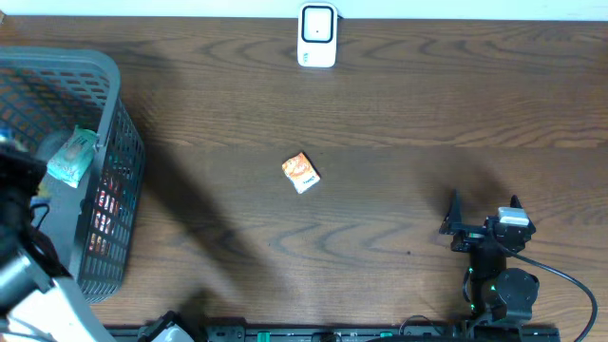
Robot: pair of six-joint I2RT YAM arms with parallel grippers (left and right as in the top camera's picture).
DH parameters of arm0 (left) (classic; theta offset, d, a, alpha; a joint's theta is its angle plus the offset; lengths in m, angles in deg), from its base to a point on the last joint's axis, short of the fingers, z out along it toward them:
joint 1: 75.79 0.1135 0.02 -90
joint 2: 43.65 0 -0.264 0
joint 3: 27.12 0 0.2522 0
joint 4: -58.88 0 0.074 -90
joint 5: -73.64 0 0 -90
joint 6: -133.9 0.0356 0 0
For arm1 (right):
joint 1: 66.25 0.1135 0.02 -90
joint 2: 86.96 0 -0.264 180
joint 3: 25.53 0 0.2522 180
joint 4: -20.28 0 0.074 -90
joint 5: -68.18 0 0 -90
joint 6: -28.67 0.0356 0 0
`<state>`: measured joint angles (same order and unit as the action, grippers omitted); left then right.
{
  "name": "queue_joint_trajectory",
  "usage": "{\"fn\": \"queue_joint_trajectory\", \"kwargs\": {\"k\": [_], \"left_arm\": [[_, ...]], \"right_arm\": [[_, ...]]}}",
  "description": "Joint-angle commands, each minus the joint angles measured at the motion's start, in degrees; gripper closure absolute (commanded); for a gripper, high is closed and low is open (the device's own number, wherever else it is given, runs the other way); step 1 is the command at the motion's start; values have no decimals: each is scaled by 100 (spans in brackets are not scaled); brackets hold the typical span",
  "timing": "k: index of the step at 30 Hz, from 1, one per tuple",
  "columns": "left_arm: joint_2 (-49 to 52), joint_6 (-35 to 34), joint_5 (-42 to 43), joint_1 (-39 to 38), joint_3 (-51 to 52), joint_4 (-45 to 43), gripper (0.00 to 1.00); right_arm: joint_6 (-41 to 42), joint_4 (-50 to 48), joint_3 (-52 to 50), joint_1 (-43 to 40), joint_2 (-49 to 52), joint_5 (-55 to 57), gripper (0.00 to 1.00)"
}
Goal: Scan the item barcode
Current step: 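Lift the snack bag out and place it beside the orange box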
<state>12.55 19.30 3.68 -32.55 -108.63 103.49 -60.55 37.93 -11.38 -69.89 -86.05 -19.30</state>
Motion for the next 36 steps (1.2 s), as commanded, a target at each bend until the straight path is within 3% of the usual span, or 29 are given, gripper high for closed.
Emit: {"fn": "queue_joint_trajectory", "kwargs": {"k": [1,7,16,30,36], "left_arm": [[-483,-37,1742,-109,-129,-446,93],[-966,-162,2315,-879,-122,-780,93],[-568,76,2280,-3134,72,-780,93],[2236,339,1633,-6142,127,-811,93],[3591,181,1628,-7023,127,-1545,93]], "right_arm": [[-61,22,-7,-39,-15,11,1],[-61,22,-7,-39,-15,11,1],[-61,22,-7,-39,-15,11,1],[-61,22,-7,-39,-15,11,1],[-61,22,-7,-39,-15,11,1]]}}
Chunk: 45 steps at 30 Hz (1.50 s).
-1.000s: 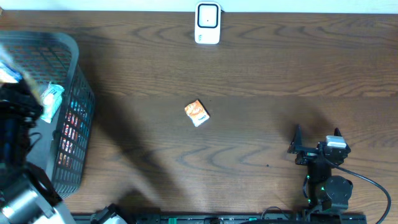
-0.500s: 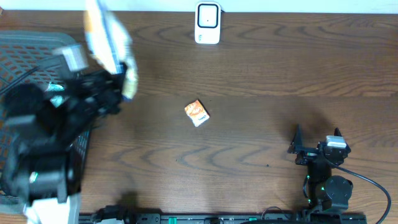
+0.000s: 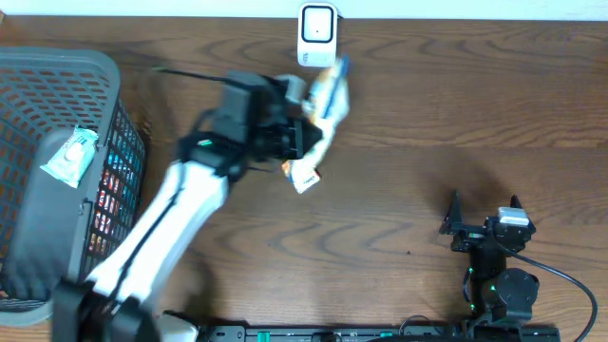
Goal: Scan the item barcode
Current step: 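Lift the snack bag out and place it beside the orange box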
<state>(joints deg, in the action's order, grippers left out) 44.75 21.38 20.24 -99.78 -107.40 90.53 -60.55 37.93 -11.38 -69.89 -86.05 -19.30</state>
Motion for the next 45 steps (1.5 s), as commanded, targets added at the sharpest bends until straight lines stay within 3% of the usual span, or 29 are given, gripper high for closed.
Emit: {"fn": "queue_joint_trajectory", "kwargs": {"k": [1,8,17,18,20,21,22,23,33,45], "left_arm": [[562,-192,-66,-407,4,-439,93],[1484,-2065,-1725,-920,4,-905,93],[1631,-2236,-2192,-1163,4,-898,92],[1631,-2236,-2190,-1189,4,-898,88],[1631,-2236,-2190,-1237,4,-901,53],[1631,-2236,-2190,-1261,4,-901,28],[1631,-2238,-2190,-1281,4,-901,10],[1631,-2238,-2188,-1300,4,-901,2],[1368,-2256,-1908,-1228,2,-892,0],[83,-1799,-1934,-682,0,-507,0]], "right_arm": [[-61,22,-7,-39,-15,11,1],[-61,22,-7,-39,-15,11,1],[-61,22,-7,-39,-15,11,1],[-61,22,-7,-39,-15,11,1],[-61,22,-7,-39,-15,11,1],[-61,22,-7,-39,-15,11,1],[-61,22,-7,-39,-15,11,1],[-61,22,-7,-39,-15,11,1],[-61,22,-7,-39,-15,11,1],[-61,22,-7,-39,-15,11,1]]}}
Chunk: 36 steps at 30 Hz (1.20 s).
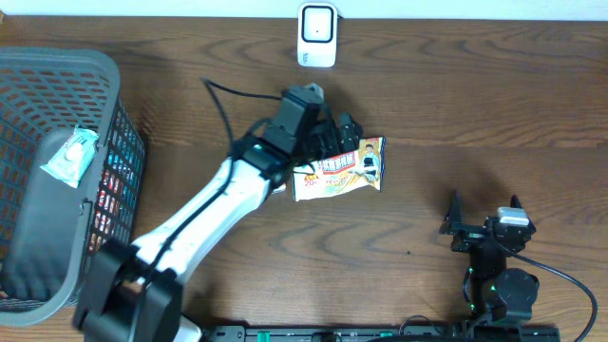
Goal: Scan the item barcode
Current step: 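Lift the snack bag out and place it beside the orange box, then move the left gripper back into the basket and grasp the TOP wafer bar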
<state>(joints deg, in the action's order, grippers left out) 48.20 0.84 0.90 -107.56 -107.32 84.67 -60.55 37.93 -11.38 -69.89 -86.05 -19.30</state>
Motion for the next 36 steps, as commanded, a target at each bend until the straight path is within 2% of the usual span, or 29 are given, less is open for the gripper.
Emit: {"fn": "queue_joint_trajectory", "kwargs": {"k": [1,13,19,21,23,26,28,31,36], "left_arm": [[-387,286,2,166,-9,144,0],[-1899,597,-39,1272,-13,562,0],[-2754,1405,-46,1722,-173,549,0],[-3018,1818,-295,1858,-234,616,1],[-3294,2096,-1099,2020,-262,837,0],[-3602,2098,-2634,2345,-262,1233,1],[-3724,2096,-3294,2616,-262,1486,1],[-3797,1915,-3488,3171,-262,1759,1],[-3716,734,-3464,4520,-260,2138,1]], "right_arm": [[-61,22,-7,-39,-15,11,1],[-61,22,-7,-39,-15,11,1],[-61,22,-7,-39,-15,11,1],[-61,22,-7,-39,-15,11,1],[-61,22,-7,-39,-15,11,1],[-61,22,-7,-39,-15,11,1],[-61,22,-7,-39,-15,11,1],[-61,22,-7,-39,-15,11,1],[-61,22,-7,-39,-15,11,1]]}}
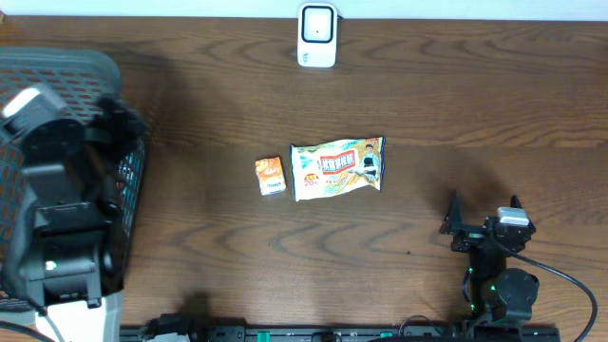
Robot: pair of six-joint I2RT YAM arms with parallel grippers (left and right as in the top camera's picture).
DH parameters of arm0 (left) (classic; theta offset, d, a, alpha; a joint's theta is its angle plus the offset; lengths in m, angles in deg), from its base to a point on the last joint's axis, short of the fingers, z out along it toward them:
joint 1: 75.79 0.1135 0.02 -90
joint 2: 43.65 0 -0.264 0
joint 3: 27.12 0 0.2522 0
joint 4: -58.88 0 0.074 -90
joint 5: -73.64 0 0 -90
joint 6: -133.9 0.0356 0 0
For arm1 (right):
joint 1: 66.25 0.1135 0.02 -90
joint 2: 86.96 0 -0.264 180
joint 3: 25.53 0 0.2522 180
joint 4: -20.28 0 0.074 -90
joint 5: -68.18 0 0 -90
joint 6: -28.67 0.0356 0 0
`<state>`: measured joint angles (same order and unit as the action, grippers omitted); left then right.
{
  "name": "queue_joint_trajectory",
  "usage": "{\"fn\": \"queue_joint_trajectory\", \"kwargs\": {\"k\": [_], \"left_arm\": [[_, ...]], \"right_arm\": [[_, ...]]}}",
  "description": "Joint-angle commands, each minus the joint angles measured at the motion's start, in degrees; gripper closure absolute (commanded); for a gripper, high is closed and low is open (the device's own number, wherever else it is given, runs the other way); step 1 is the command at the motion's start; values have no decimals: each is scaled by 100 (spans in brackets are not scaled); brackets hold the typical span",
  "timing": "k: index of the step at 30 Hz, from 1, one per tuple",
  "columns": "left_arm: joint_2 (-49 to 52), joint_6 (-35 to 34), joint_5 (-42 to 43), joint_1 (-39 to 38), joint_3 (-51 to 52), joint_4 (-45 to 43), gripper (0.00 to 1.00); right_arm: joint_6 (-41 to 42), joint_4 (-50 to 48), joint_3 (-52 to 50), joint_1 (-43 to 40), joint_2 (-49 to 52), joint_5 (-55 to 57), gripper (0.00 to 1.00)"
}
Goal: Scan the item barcode
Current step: 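Move the left gripper back into the basket and grasp the TOP wafer bar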
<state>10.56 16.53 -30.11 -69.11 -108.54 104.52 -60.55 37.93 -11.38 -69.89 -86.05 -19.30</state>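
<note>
A white barcode scanner (317,35) stands at the table's far edge. A snack packet (338,168) lies flat mid-table, with a small orange box (271,177) just left of it. Nothing holds either one. My left arm (62,218) looms over the grey basket (133,171) at the left. Its fingers are hidden under the arm, so their state cannot be read. My right gripper (483,211) rests at the near right, open and holding nothing.
The basket fills the left edge, and coloured packets show through its mesh wall. The right arm's base and cable (570,280) sit at the near right corner.
My left gripper was at the snack packet mid-table and is now back over the basket. The packet lies where it was. The orange box now sits a little further left, apart from the packet.
My left arm was first over the basket, with only the orange box on the table. Then it held a snack packet up near the scanner. Then the packet was down beside the box with the gripper on it. Now the packet lies free.
</note>
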Motion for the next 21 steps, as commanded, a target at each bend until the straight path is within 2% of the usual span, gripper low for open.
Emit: {"fn": "queue_joint_trajectory", "kwargs": {"k": [1,4,8,13,21], "left_arm": [[79,-1078,-332,898,-138,229,1],[199,-1923,-160,1596,-138,564,1],[485,-2457,439,2334,-136,894,1],[1032,-2481,575,2846,-120,1316,1],[1965,-2485,608,2916,-120,1488,1]], "right_arm": [[-61,22,-7,-39,-15,11,1],[-61,22,-7,-39,-15,11,1],[-61,22,-7,-39,-15,11,1],[-61,22,-7,-39,-15,11,1],[-61,22,-7,-39,-15,11,1]]}}
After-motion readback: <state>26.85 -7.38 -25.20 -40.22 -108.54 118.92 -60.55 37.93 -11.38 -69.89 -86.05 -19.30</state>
